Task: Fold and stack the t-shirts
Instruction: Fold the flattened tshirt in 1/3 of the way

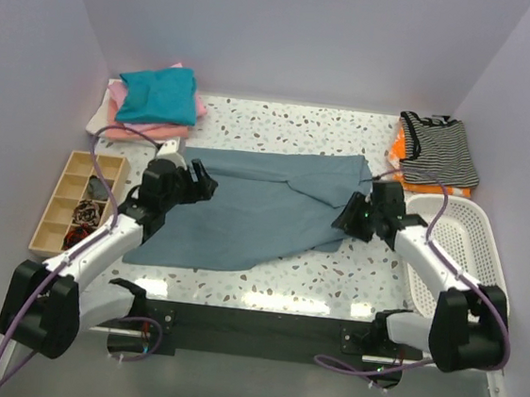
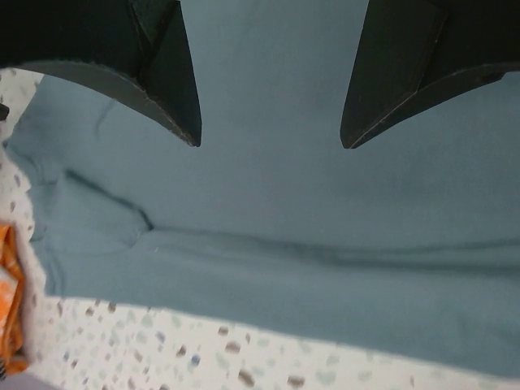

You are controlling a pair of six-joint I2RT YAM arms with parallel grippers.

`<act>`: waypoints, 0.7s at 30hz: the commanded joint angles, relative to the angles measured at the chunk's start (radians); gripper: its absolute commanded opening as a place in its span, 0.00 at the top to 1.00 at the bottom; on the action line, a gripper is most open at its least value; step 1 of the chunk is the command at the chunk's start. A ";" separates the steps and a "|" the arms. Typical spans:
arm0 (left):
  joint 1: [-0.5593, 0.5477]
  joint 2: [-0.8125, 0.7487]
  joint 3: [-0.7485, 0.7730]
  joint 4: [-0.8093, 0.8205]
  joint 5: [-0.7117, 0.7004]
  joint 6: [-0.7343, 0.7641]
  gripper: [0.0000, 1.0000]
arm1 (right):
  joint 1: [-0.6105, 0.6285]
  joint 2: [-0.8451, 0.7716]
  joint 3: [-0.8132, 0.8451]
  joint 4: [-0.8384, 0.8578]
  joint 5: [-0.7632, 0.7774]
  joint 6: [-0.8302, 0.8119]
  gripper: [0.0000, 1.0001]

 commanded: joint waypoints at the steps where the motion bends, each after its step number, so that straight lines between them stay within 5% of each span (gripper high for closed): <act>1: -0.031 -0.138 -0.129 -0.138 -0.045 -0.043 0.27 | 0.036 -0.202 -0.164 -0.081 -0.013 0.094 0.51; 8: -0.034 -0.243 -0.228 -0.204 -0.069 -0.084 0.29 | 0.049 -0.345 -0.294 -0.141 -0.012 0.142 0.55; 21: -0.043 -0.141 -0.229 -0.196 -0.106 -0.096 0.30 | 0.066 -0.214 -0.344 -0.003 0.057 0.151 0.57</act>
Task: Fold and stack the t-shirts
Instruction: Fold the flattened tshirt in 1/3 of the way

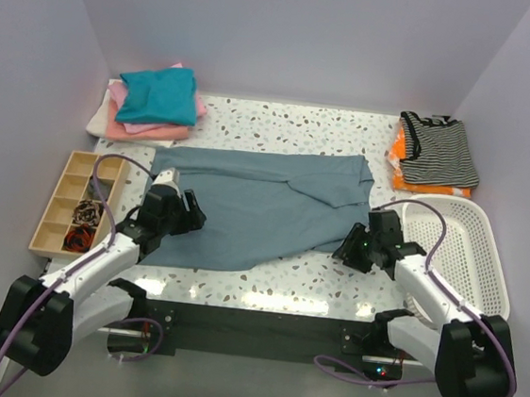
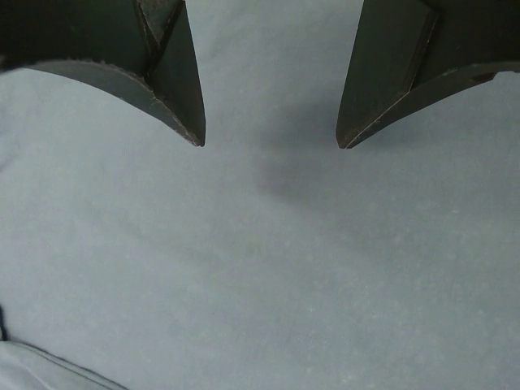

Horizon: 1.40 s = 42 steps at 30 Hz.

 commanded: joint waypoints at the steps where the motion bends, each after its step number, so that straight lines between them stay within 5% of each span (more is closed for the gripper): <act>1: -0.006 0.012 0.000 0.021 -0.026 -0.015 0.30 | 0.003 0.033 -0.028 0.106 0.035 0.031 0.57; 16: -0.006 0.038 0.002 0.028 -0.035 -0.015 0.30 | 0.005 0.159 -0.085 0.331 0.012 0.068 0.59; 19: -0.006 0.058 0.002 0.034 -0.026 -0.015 0.30 | 0.003 0.190 -0.074 0.333 0.000 0.064 0.73; 20: -0.007 0.067 0.000 0.037 -0.026 -0.014 0.30 | 0.005 0.194 -0.071 0.330 -0.005 0.059 0.95; 23: -0.007 0.081 -0.001 0.045 -0.025 -0.014 0.30 | 0.005 0.158 -0.059 0.307 -0.032 0.036 1.00; 34: -0.009 0.166 0.066 0.011 -0.057 0.039 0.29 | 0.005 -0.209 0.136 -0.309 -0.080 0.028 1.00; 42: -0.007 0.255 0.102 0.031 -0.028 0.074 0.28 | 0.005 -0.364 0.257 -0.504 -0.189 0.093 1.00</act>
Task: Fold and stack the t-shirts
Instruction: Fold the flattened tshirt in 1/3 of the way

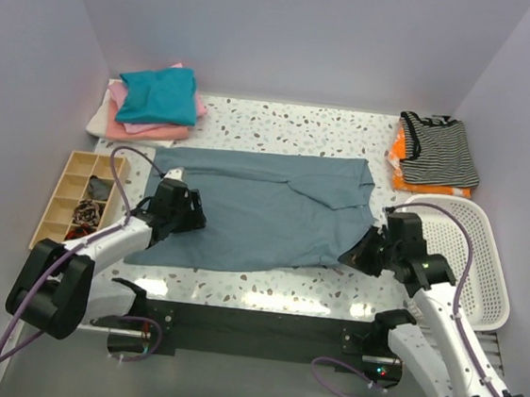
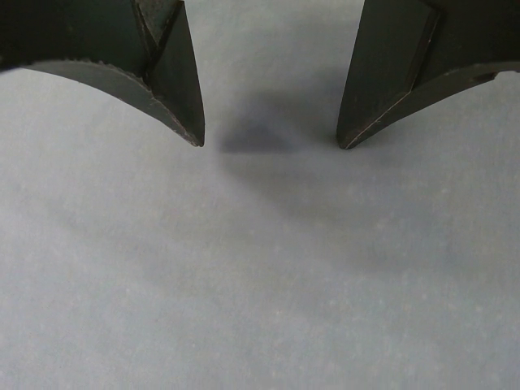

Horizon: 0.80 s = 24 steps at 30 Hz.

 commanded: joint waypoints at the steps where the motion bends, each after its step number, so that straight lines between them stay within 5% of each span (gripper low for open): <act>1: -0.007 0.053 0.040 0.031 0.012 0.043 0.28 | 0.003 -0.048 0.158 -0.173 -0.090 0.031 1.00; 5: -0.005 0.096 0.043 0.057 0.033 0.051 0.28 | 0.003 -0.052 0.208 -0.202 -0.048 -0.006 0.95; 7: -0.007 0.120 0.049 0.064 0.047 0.053 0.28 | 0.004 -0.049 0.184 -0.188 -0.001 -0.026 0.65; 10: -0.005 0.140 0.057 0.067 0.058 0.056 0.28 | 0.004 -0.046 0.119 -0.127 0.067 -0.041 0.54; 17: -0.005 0.143 0.078 0.043 0.041 0.068 0.27 | 0.004 0.024 0.076 -0.137 0.035 -0.127 0.56; 24: -0.005 0.139 0.086 0.031 0.038 0.077 0.27 | 0.004 -0.038 0.119 -0.375 -0.040 -0.211 0.56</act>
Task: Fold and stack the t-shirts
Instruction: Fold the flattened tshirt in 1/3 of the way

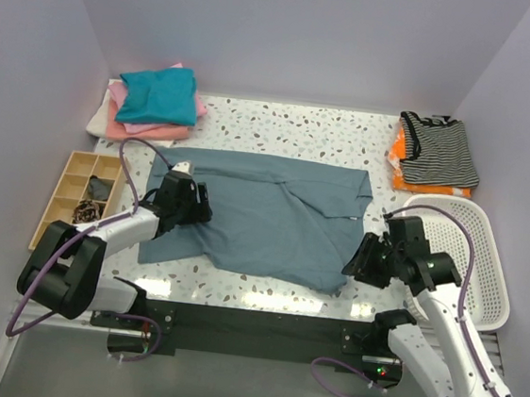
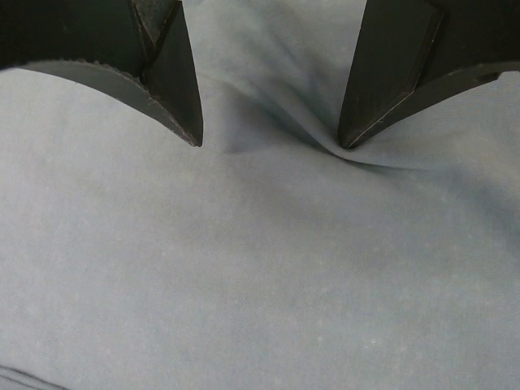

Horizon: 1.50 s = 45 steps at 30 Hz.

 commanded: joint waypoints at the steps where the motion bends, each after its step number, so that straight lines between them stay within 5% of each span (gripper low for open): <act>1: -0.005 0.002 0.016 -0.043 0.016 0.037 0.27 | 0.003 -0.040 0.020 -0.157 -0.085 -0.071 0.56; 11: -0.005 -0.020 0.075 -0.089 -0.013 0.051 0.26 | 0.002 -0.055 -0.133 -0.110 -0.133 -0.038 0.55; 24: -0.007 -0.003 0.131 -0.038 0.036 0.039 0.26 | 0.006 -0.009 -0.280 0.365 -0.108 0.049 0.51; 31: -0.007 -0.011 0.115 -0.047 0.032 0.045 0.26 | 0.034 0.080 -0.339 0.444 -0.073 0.044 0.51; 36: -0.007 -0.002 0.115 -0.036 0.044 0.042 0.26 | 0.043 0.160 -0.325 0.552 -0.070 0.070 0.72; 38: -0.007 0.005 0.120 -0.032 0.045 0.042 0.26 | 0.046 0.226 -0.327 0.621 -0.071 0.078 0.92; 40: -0.005 0.014 0.129 -0.030 0.045 0.045 0.26 | 0.049 0.272 -0.322 0.659 -0.064 0.083 1.00; 45: -0.005 0.055 0.154 -0.036 0.055 0.057 0.26 | 0.048 0.330 -0.160 0.723 -0.013 0.087 1.00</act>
